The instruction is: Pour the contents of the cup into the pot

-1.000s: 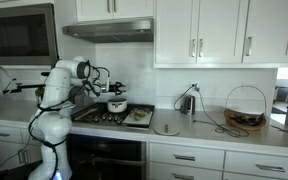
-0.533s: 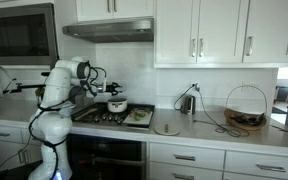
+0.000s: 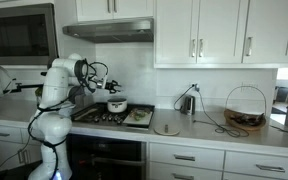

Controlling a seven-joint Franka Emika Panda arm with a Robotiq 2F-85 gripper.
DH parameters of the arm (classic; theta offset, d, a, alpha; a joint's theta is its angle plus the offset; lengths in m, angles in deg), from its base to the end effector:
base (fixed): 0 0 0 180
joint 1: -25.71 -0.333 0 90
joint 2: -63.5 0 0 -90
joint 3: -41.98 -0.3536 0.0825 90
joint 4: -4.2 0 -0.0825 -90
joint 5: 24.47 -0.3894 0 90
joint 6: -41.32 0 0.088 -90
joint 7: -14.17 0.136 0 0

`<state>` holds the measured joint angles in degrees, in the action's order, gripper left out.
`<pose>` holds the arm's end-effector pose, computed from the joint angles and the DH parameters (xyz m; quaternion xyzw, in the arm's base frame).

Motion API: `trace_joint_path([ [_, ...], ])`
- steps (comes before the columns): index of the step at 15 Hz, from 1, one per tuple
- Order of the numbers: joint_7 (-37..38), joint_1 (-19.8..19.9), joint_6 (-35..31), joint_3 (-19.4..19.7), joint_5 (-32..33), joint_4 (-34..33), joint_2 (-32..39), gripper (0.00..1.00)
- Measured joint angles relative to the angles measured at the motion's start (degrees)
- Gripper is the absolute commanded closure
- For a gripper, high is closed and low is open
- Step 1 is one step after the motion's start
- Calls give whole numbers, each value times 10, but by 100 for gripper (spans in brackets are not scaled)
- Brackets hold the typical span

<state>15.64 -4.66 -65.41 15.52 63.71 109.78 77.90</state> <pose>0.4617 0.4705 0.4712 0.5409 0.5849 0.2382 0.5556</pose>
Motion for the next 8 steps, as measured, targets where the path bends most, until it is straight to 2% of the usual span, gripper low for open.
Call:
trace_joint_path([
  [8,-26,31,-90,5,-168,-10,-47,70],
])
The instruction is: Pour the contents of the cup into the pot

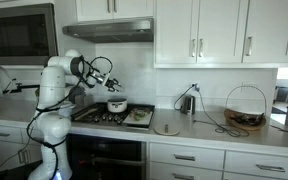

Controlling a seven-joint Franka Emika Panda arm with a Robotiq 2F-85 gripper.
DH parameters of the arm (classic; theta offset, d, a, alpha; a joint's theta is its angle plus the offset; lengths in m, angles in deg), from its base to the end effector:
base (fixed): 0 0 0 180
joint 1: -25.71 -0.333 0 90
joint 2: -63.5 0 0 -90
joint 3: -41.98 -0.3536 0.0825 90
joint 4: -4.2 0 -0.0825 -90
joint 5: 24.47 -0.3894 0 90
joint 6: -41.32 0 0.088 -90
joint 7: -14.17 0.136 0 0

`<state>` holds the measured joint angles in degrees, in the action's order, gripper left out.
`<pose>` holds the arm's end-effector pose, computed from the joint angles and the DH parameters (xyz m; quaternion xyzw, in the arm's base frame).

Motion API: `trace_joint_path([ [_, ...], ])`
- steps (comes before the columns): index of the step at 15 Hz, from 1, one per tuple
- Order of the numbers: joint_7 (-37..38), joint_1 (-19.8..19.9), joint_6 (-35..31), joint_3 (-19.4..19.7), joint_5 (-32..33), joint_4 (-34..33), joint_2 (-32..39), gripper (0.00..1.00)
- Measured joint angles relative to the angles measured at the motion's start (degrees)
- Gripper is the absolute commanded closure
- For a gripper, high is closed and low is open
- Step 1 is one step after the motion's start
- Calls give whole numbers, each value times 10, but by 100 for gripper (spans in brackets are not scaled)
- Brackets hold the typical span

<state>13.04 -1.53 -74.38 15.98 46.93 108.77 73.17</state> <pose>0.4611 0.4559 0.5062 0.6306 0.5923 0.2421 0.4391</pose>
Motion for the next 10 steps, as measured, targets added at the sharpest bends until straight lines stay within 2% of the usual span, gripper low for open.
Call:
trace_joint_path([
  [5,-41,24,-43,14,-104,-17,-12,70],
  [10,-109,52,-82,37,-233,-45,-15,70],
])
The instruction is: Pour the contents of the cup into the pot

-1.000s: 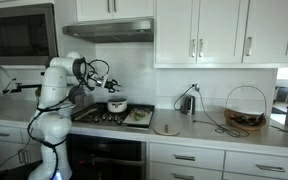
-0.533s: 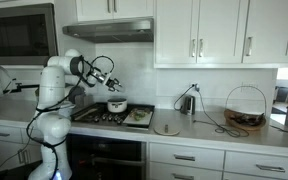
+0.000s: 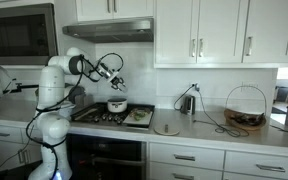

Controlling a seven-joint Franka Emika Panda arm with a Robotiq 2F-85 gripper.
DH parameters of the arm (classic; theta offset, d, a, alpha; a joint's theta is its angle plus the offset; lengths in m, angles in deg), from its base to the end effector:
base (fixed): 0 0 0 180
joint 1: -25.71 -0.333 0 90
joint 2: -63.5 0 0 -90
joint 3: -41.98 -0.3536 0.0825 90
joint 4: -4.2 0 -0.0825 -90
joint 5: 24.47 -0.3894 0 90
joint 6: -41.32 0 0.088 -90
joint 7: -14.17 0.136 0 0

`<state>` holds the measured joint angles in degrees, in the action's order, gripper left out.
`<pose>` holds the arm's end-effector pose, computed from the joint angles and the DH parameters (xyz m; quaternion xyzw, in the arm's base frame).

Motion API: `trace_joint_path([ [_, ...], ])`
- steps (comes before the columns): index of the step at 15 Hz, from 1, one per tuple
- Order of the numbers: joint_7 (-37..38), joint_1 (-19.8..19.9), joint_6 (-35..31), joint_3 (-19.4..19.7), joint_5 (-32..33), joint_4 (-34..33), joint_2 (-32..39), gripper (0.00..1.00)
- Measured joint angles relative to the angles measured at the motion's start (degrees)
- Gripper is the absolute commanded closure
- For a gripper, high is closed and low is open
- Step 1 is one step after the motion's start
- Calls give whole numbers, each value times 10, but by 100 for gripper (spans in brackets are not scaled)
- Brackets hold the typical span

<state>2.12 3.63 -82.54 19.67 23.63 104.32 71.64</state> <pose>0.5095 0.4129 0.5445 0.7240 0.5837 0.2230 0.2923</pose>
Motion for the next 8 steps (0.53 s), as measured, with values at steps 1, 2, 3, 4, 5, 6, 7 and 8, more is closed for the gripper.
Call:
trace_joint_path([
  [1,-16,6,-6,6,-26,-6,0,70],
  [2,-34,12,-12,12,-54,-12,0,70],
  [3,-52,19,-18,17,-83,-18,0,70],
  [4,-71,25,-24,22,-113,-24,0,70],
  [5,-90,30,-30,27,-141,-30,0,70],
  [6,-109,36,-36,30,-171,-35,0,70],
  [7,-128,40,-42,33,-199,-39,0,70],
  [8,-146,44,-45,36,-228,-44,0,70],
])
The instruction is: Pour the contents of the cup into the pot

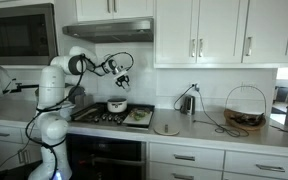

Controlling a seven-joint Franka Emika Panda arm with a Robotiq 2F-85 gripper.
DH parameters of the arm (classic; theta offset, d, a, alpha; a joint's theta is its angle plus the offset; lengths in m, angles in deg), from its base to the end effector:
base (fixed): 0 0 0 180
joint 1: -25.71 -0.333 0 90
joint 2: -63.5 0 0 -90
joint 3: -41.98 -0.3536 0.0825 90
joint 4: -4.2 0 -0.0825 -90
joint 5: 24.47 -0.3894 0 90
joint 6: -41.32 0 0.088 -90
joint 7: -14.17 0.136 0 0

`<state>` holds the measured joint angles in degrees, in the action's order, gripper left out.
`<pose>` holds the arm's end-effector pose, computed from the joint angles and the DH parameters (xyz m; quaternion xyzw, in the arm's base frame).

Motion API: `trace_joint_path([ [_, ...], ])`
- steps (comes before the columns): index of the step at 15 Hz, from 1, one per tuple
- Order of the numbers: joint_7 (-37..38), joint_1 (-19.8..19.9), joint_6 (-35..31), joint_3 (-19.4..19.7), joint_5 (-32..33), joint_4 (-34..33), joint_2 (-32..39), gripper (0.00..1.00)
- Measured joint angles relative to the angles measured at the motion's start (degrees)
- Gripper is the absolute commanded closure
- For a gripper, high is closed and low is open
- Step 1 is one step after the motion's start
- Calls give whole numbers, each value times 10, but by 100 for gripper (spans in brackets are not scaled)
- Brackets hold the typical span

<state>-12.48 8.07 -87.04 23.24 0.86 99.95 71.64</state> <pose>0.5567 0.3660 0.5792 0.7691 0.5766 0.2263 0.1572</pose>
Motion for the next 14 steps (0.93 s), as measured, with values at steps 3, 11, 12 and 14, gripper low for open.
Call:
trace_joint_path([
  [3,-50,10,0,2,-84,-11,-1,70],
  [11,-184,52,0,19,-279,-20,-25,70],
  [12,-206,59,0,24,-305,-19,-30,70],
  [14,-251,73,3,37,-361,-16,-41,70],
])
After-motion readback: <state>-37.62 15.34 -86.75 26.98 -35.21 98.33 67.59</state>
